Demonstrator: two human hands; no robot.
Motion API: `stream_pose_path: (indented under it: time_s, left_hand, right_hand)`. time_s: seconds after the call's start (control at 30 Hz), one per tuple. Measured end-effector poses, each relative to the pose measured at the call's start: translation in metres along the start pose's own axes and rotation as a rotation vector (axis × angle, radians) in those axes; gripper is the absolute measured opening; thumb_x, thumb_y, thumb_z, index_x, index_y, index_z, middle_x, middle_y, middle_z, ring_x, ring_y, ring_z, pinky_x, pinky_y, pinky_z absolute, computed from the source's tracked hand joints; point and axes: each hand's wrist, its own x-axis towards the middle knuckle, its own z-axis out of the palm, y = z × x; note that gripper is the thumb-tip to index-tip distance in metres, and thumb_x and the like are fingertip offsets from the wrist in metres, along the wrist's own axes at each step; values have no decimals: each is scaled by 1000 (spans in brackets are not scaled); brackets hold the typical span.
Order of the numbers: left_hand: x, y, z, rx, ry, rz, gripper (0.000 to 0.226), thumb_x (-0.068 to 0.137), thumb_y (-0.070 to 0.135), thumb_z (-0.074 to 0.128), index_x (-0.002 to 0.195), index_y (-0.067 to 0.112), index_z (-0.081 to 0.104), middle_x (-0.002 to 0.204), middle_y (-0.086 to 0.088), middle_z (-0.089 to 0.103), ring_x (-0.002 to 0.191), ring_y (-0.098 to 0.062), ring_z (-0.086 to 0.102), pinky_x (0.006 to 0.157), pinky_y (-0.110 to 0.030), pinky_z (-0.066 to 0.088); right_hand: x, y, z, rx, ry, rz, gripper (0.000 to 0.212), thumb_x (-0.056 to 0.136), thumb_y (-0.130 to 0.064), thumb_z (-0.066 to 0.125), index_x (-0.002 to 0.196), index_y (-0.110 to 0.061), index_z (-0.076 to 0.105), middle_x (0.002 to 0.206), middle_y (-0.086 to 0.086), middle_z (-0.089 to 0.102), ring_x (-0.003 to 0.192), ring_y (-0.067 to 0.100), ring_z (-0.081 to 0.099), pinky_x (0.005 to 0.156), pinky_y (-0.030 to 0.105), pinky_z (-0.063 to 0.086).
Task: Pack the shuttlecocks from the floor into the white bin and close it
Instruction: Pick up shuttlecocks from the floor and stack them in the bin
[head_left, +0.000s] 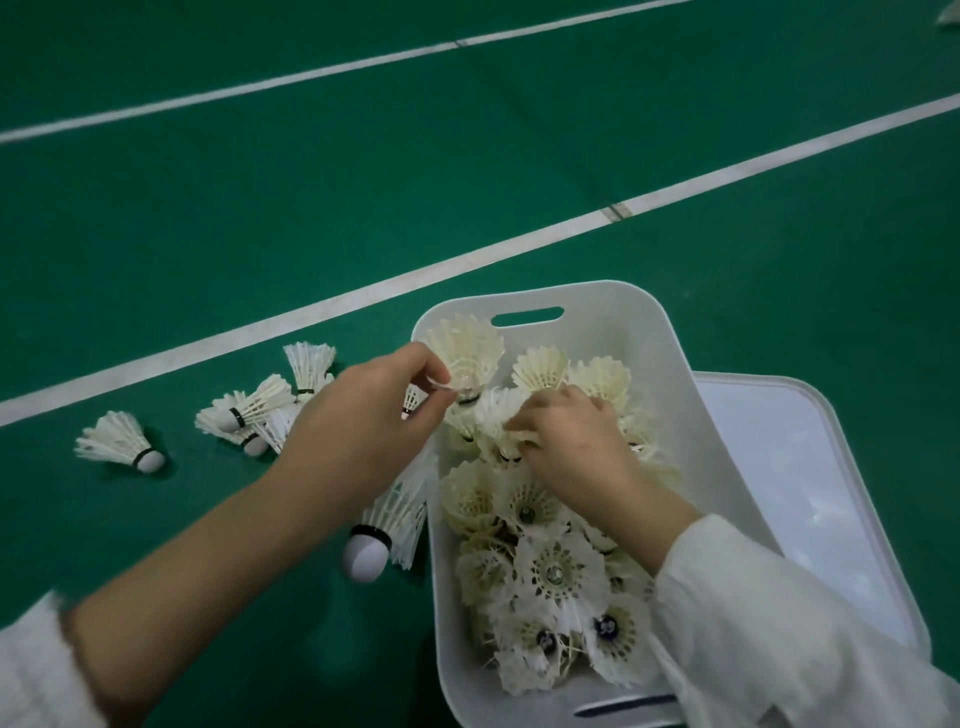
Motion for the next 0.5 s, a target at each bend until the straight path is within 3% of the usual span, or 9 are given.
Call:
stream_pose_path:
  time_s: [0.07,0.13,0.2,0.27,0.33,0.4,0.5]
  left_hand:
    - [-2,1,3,14,-28,1,9,89,41,50,94,33,52,97,20,61,44,-3,41,49,-26,36]
    - [0,4,5,2,-49,29,10,90,41,50,95,33,53,99,20,60,49,1,42,53,-23,34]
    - [3,9,5,-23,-58,75,10,89,40,51,96,33,54,99,19,61,52,8,45,54,-21,32]
    - [7,15,5,-12,-59,119,12,91,37,51,100,31,54,99,17,61,55,13,44,52,-17,30]
    - [11,21,3,7,-29,150,23,93,36,49,114,30,51,100,16,60,53,14,44,51,-12,29]
    - [14,24,-3,-34,55,153,31,94,36,45,124,26,45,93,13,59,52,16,45,48,-13,33]
    - [14,25,-12,-147,164,120,25,96,38,36,97,19,52,78,4,59,59,-3,51,55,-17,38]
  right_hand:
    - [-9,-1,-20,162,115,4,44,92,-24,51,133,-34,43,129,-8,50,121,12,41,106,35,28]
    - [-14,-3,-40,316,163,-60,53,91,-24,55,137,-38,34,119,-8,52,112,9,45,99,27,35]
    - [-11,-5,-50,307,99,-115,47,90,-25,57,132,-37,41,112,-8,54,107,8,47,93,26,40]
    - [-3,-4,-54,219,79,-116,25,89,-25,57,114,-29,58,107,-5,57,105,13,52,90,33,45]
    - [4,0,-60,207,160,-76,15,89,-25,56,102,-23,64,102,-3,60,96,16,56,85,37,48]
    - [13,10,-66,187,293,-3,18,93,-24,52,105,-20,63,103,0,60,94,18,56,86,36,48]
    - [26,27,-58,8,336,77,24,97,-17,42,114,-12,58,107,10,57,100,27,51,87,38,41]
